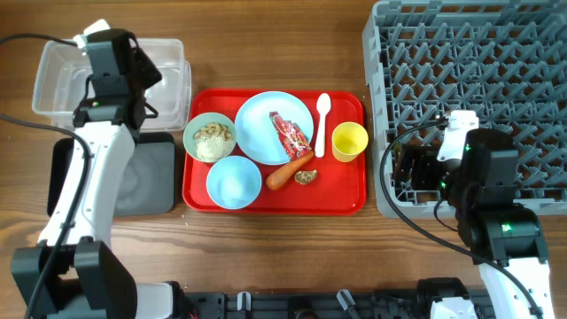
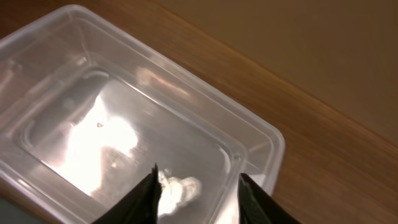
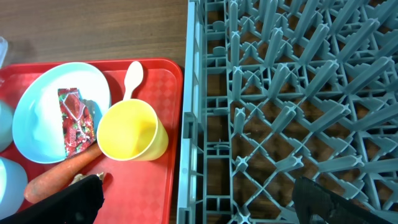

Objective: Sort waste into correct bins and load items into the dishwasher rack
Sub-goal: 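Return the left gripper to the plate and grasp the red wrapper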

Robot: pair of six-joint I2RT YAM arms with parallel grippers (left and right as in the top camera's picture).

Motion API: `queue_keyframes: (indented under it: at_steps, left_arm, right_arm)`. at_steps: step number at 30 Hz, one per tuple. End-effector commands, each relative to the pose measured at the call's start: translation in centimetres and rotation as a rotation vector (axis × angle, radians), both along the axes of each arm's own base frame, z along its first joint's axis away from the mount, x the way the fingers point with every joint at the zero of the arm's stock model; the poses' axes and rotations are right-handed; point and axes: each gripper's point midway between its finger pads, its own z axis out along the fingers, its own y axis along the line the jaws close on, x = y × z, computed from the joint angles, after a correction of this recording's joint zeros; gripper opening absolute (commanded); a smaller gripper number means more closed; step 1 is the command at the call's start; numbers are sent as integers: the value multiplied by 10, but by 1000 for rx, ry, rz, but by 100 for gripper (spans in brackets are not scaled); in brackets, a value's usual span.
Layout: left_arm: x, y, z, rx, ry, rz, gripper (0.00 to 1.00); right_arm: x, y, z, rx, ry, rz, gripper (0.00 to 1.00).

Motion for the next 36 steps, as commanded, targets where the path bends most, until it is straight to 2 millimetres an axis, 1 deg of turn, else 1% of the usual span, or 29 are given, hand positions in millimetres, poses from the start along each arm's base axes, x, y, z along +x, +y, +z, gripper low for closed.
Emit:
queue_keyframes:
  at_steps: [1,3,5,7,8,10,14,17,18,19,21,26,30,36]
  left_arm:
    - [2,0,12,-8,-39,-13,48]
    - [2,-31,15,-88,-44,-135,48]
    - [-2,-70,13,-178,-26,-277,49]
    - [-11,-112,6,-262,20,-411,52]
    - [-17,-130,1,-286,50,-462,52]
    - [-27,-158,-10,-300,104,-515,56]
    - [-49,-214,-39,-313,229,-615,57]
    - [-62,-247,-63,-340,311,-648,62]
    - [-65,-254,-70,-341,329,-658,64]
    - [-68,-263,-81,-336,359,-675,64]
    - [-74,-273,-101,-345,417,-672,63]
    - [-79,-279,-141,-393,518,-594,65]
    - [-79,-279,-161,-396,557,-575,66]
    - [-78,-291,-171,-407,555,-606,65]
  right_arm:
    - [3,2,11,17,-22,-3,100]
    - [3,2,11,17,-22,-3,100]
    - [3,2,11,18,-22,-4,100]
    - [3,2,11,17,-23,-3,100]
    - [3,2,11,17,-23,-3,100]
    - [3,2,11,17,-23,-3,100]
    - [3,2,11,17,-23,-3,100]
    - [3,2,11,17,-23,-3,100]
    - [3,2,11,17,-23,-3,100]
    - [3,2,11,17,-23,-3,100]
    - [3,2,11,18,-22,-4,100]
    - [3,2,10,18,-20,-4,100]
    - [3,2,10,17,-20,-3,100]
    - [3,2,10,18,-20,-4,100]
